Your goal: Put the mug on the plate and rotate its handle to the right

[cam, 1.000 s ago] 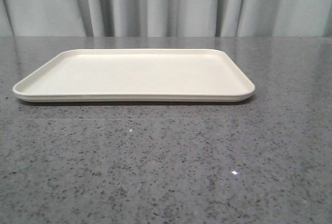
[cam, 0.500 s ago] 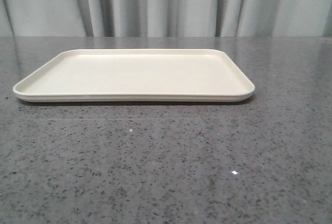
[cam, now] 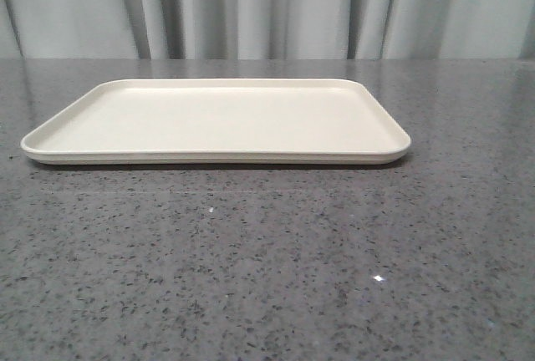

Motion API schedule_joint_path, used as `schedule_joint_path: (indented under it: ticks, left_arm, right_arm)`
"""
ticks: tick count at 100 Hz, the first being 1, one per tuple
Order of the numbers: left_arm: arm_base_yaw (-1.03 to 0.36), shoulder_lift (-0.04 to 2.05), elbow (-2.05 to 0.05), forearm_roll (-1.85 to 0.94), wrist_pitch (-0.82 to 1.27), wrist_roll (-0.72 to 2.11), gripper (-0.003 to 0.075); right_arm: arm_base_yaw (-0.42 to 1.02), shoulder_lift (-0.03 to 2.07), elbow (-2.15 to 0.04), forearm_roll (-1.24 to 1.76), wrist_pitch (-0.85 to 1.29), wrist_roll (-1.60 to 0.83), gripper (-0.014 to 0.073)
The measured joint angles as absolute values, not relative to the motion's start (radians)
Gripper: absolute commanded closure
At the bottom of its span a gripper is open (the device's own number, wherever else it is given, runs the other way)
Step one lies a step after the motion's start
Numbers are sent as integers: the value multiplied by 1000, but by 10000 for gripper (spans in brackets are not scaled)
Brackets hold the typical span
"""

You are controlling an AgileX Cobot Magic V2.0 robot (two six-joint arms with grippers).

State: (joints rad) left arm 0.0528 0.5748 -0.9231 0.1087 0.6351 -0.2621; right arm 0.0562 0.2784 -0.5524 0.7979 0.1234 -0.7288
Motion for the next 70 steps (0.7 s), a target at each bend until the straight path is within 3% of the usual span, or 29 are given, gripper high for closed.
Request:
schedule_joint_path:
  ticks: [16, 23, 70]
  left_arm:
    - [53, 596, -962, 113, 657, -261, 289]
    - [53, 598, -964, 124, 669, -261, 289]
    - [53, 598, -964, 172, 684, -261, 293]
  right_arm:
    - [56, 278, -552, 798, 123, -730, 140]
    - [56, 278, -552, 798, 123, -733, 74]
    - [56, 279, -552, 798, 22, -733, 66]
